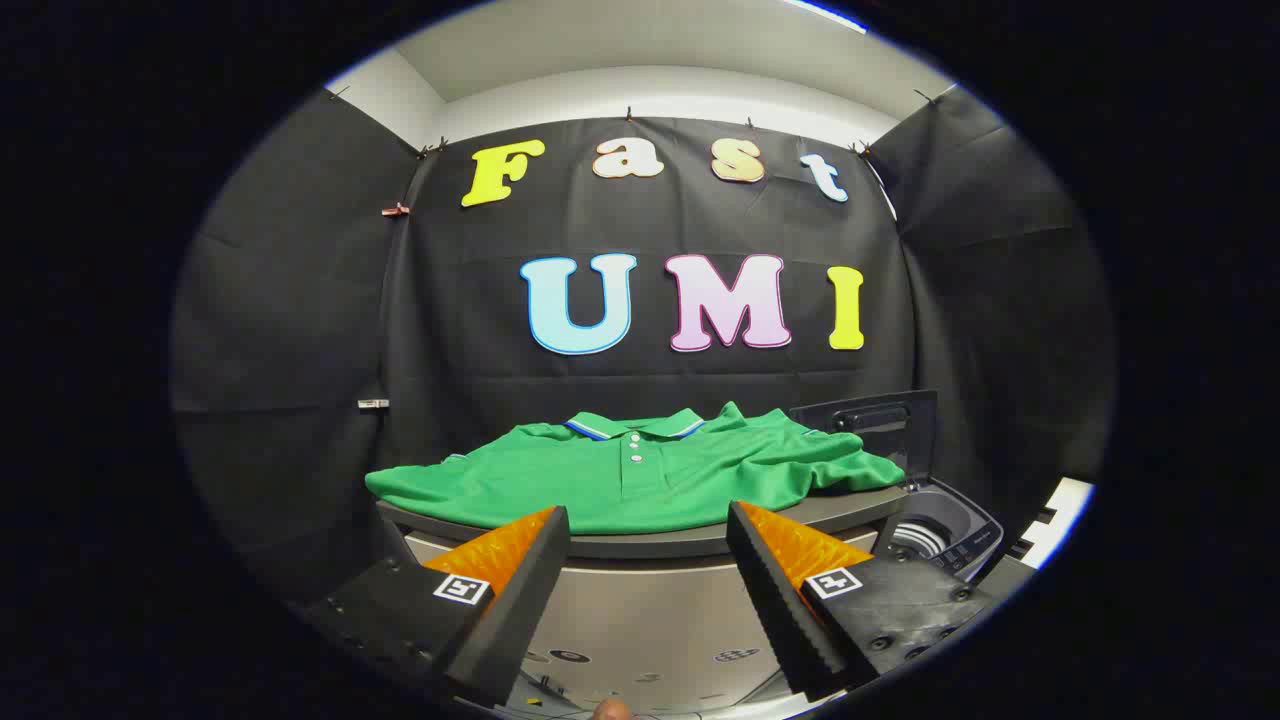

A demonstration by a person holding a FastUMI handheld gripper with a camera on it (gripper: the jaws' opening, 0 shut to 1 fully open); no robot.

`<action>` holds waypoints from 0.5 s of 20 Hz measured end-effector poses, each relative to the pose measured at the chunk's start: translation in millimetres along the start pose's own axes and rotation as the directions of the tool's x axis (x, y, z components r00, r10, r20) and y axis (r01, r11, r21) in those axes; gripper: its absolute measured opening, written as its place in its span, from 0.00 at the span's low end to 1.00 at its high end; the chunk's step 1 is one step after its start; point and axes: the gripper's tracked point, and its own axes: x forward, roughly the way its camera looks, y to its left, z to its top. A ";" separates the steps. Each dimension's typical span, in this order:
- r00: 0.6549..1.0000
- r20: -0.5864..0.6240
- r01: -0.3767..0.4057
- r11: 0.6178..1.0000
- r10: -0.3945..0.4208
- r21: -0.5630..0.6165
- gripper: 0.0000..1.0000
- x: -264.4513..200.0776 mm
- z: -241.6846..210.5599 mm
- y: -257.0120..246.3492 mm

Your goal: Put the clothes into the washing machine and then close the washing machine lid.

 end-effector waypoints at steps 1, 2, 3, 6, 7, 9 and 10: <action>1.000 -0.002 -0.003 1.000 0.003 -0.002 0.99 -0.1 -0.2 0.6; 1.000 -0.004 -0.003 1.000 0.003 -0.005 0.99 -1.1 -0.1 0.3; 1.000 -0.004 -0.004 1.000 0.004 -0.006 0.99 -1.1 -0.1 0.6; 1.000 -0.008 -0.004 1.000 0.004 -0.008 0.99 -1.6 -0.7 0.2; 1.000 -0.012 -0.005 1.000 0.005 -0.016 0.99 -1.8 -1.6 0.5; 1.000 -0.016 -0.010 1.000 0.010 -0.022 0.99 -2.9 -1.9 1.2; 1.000 -0.022 -0.011 1.000 0.011 -0.020 0.99 -3.7 -2.5 1.0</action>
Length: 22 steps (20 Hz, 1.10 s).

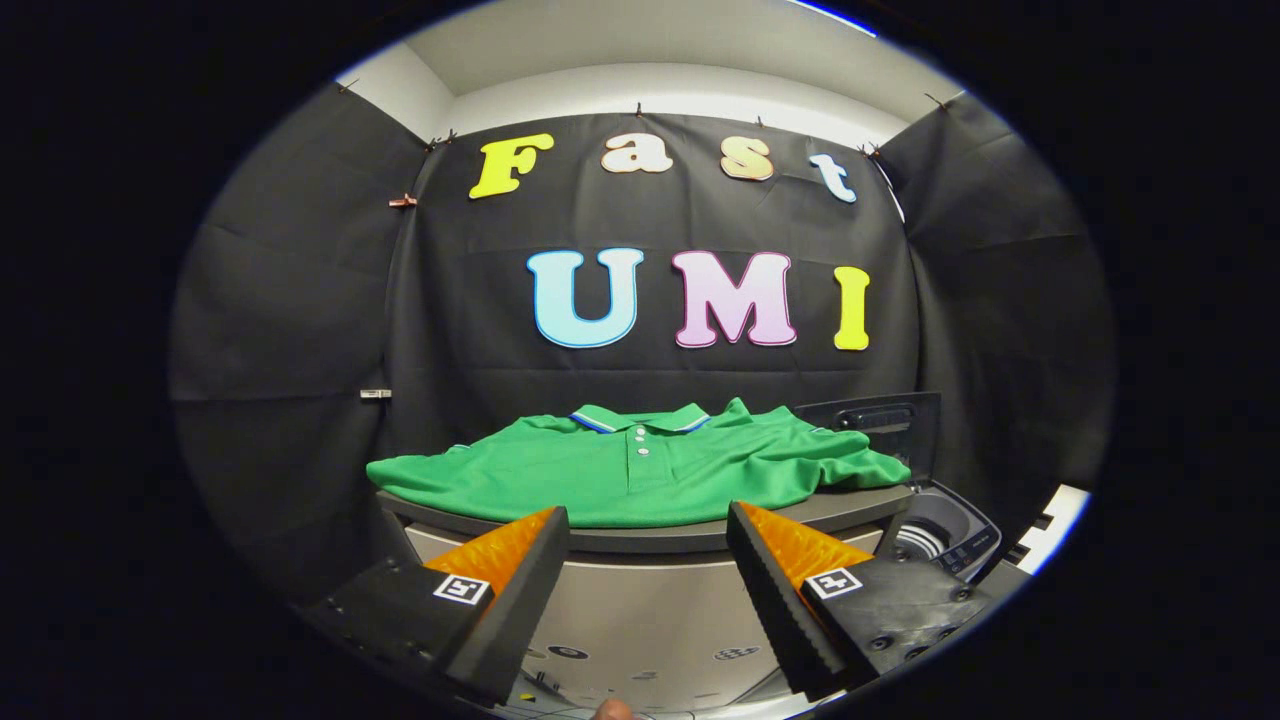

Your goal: Put the clothes into the washing machine and then close the washing machine lid.

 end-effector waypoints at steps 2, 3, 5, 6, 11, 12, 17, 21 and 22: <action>1.000 0.002 0.001 1.000 -0.001 0.002 0.99 -0.9 1.7 -0.9; 1.000 0.004 0.002 1.000 -0.002 0.004 0.99 -1.0 1.8 -0.4; 1.000 0.002 0.004 1.000 -0.004 0.005 0.99 -1.4 1.5 -0.2; 1.000 0.003 0.005 1.000 -0.005 0.005 0.99 -1.0 2.1 -0.7; 1.000 0.007 0.015 1.000 -0.015 0.016 0.99 -0.6 1.7 -0.4; 1.000 0.009 0.016 1.000 -0.016 0.017 0.99 -0.3 2.2 -0.4; 1.000 0.008 0.015 1.000 -0.015 0.015 0.99 -0.5 1.4 0.2; 1.000 0.004 0.007 1.000 -0.007 0.005 0.98 -0.1 1.9 1.0; 1.000 0.002 0.010 1.000 -0.010 0.008 0.99 0.4 3.2 0.7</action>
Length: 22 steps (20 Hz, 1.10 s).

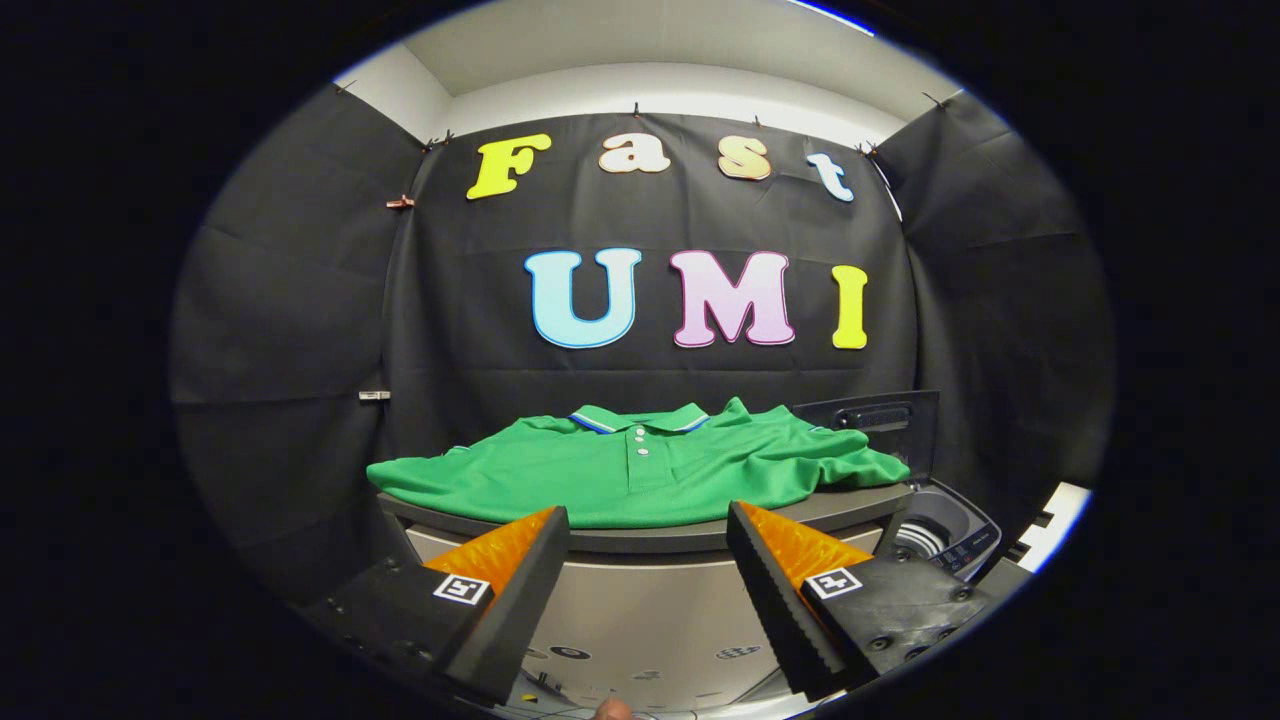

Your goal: Put the clothes into the washing machine and then close the washing machine lid.

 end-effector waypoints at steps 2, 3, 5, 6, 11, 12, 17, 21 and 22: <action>1.000 0.006 0.005 1.000 -0.005 0.006 0.99 2.6 5.3 0.3; 1.000 0.009 0.011 1.000 -0.011 0.000 0.99 5.5 8.1 -0.5; 1.000 0.005 0.019 1.000 -0.019 0.002 0.98 14.6 14.0 -1.3; 1.000 0.005 0.024 1.000 -0.024 0.010 0.98 20.5 18.5 -2.4; 0.999 0.009 0.048 0.998 -0.048 0.028 0.98 51.6 38.2 -7.1; 0.999 0.001 0.048 0.998 -0.048 0.034 0.98 59.1 40.9 -6.9; 0.998 -0.045 0.047 0.999 -0.048 -0.023 0.99 97.5 51.1 -2.2; 0.993 -0.109 0.047 0.999 -0.049 -0.028 0.99 126.3 46.0 3.9; 0.990 -0.131 0.050 0.998 -0.053 -0.031 0.98 132.7 42.6 3.6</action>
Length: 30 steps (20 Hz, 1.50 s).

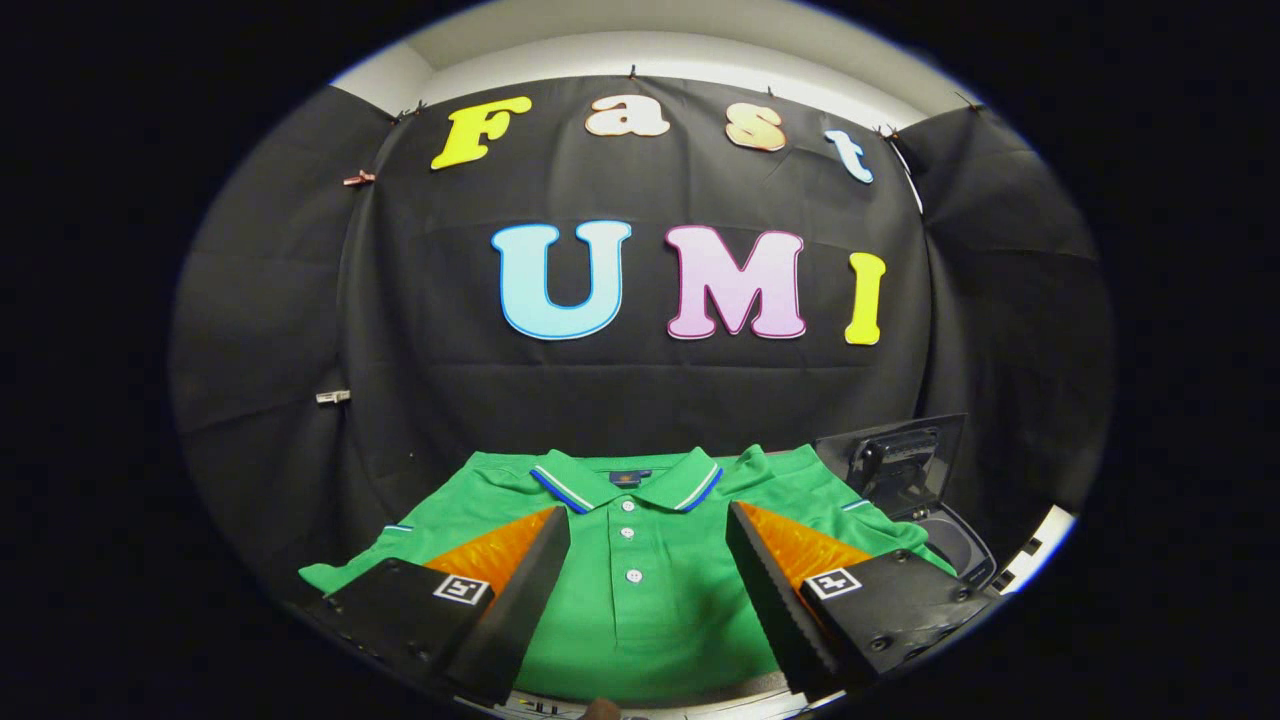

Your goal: Put the clothes into the washing machine and then close the washing machine lid.

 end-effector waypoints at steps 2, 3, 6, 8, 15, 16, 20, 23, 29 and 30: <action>0.998 -0.056 0.009 1.000 -0.009 0.011 0.98 11.9 -7.4 -1.3; 0.997 -0.080 0.009 1.000 -0.008 0.021 0.99 18.3 -11.1 -0.3; 0.987 -0.162 -0.009 1.000 0.010 0.006 0.99 32.1 -25.9 4.8; 0.973 -0.231 -0.007 1.000 0.005 -0.009 0.99 41.3 -37.3 4.3; 0.924 -0.382 0.005 1.000 0.002 0.016 0.99 48.4 -54.1 2.4; 0.918 -0.396 0.008 1.000 -0.004 0.009 0.99 48.3 -54.3 2.0; 0.889 -0.456 0.044 0.999 -0.035 0.008 0.99 49.2 -56.5 1.0; 0.861 -0.507 0.036 0.999 -0.036 -0.010 0.96 51.6 -56.1 -0.8; 0.832 -0.553 0.036 0.999 -0.042 -0.021 0.65 56.5 -55.9 -6.0; 0.831 -0.555 0.037 0.999 -0.041 -0.018 0.55 57.9 -56.7 -5.8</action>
